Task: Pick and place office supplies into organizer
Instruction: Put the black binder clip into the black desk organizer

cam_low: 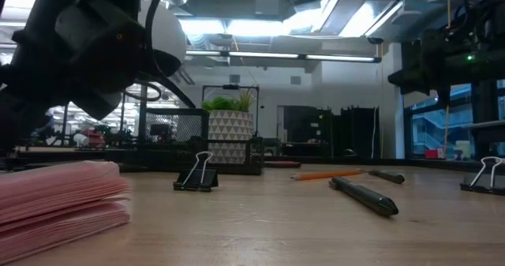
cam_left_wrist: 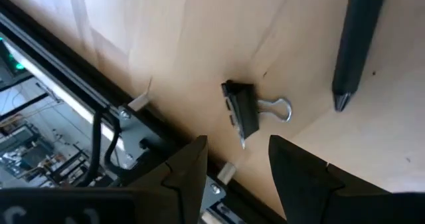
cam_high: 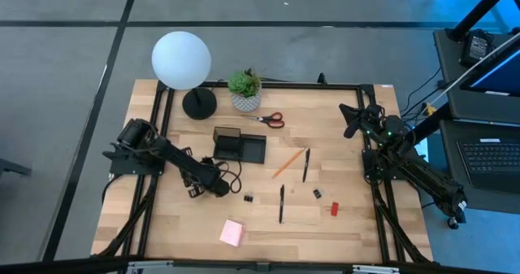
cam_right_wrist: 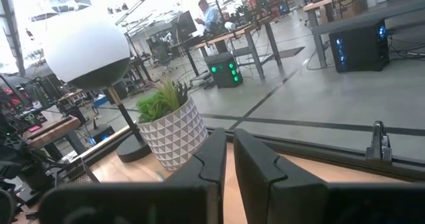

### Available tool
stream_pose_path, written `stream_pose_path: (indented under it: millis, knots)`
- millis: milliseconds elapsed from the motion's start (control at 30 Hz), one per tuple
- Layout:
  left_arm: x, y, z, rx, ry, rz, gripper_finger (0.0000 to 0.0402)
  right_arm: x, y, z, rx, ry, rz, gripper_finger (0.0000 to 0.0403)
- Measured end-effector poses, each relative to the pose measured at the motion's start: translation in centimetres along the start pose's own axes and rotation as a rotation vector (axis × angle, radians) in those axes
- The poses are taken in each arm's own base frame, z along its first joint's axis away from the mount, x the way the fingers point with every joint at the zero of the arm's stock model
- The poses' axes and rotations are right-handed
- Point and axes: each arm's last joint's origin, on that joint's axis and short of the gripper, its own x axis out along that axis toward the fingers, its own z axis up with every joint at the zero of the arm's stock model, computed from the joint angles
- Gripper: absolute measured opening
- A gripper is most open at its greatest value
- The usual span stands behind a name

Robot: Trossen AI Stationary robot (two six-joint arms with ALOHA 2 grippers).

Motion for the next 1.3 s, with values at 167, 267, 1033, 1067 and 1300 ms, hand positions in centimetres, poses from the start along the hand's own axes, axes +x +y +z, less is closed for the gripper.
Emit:
stream_pose_path:
  millis: [167,267,1033,1067,1300]
  knots:
    - [0.8,0.2,0.2,-0.011,0.013,0.0,0.0155,0.0,0.0,0.1,-0.001,-0.006,0.002,0.0035]
    - [1.1,0.3,0.1,-0.012,0.023,0.01,0.0154,0.0,0.0,0.1,-0.002,-0.005,0.002,0.0035]
    - [1.2,0.0,0.3,0.007,0.001,-0.031,0.004,0.0,0.0,0.0,-0.007,-0.005,0.001,0.0035]
    - [1.2,0.0,0.3,0.015,0.005,-0.027,0.0032,0.0,0.0,0.1,-0.007,-0.005,0.002,0.0035]
    - [1.0,0.1,0.1,0.056,0.029,-0.03,0.0004,0.0,0.0,0.0,-0.007,-0.005,0.001,0.0035]
